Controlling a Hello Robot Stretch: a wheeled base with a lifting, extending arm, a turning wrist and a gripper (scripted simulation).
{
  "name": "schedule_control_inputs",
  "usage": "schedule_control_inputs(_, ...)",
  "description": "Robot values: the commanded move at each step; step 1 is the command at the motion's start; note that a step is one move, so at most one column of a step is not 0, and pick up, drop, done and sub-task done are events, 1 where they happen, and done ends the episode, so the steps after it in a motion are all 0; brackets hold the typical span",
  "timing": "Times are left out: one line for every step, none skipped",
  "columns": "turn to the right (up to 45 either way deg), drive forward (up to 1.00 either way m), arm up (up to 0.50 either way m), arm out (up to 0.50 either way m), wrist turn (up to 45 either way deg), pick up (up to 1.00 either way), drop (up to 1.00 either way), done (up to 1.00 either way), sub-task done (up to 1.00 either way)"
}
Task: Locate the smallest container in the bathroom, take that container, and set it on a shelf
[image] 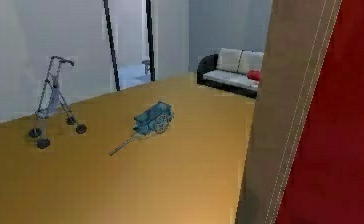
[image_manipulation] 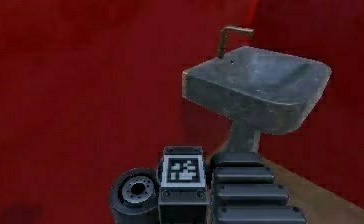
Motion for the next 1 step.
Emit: schedule_control_inputs(-15.0, 0.00, 0.00, 0.00, 0.0, 0.00, 0.00, 0.00, 0.00)
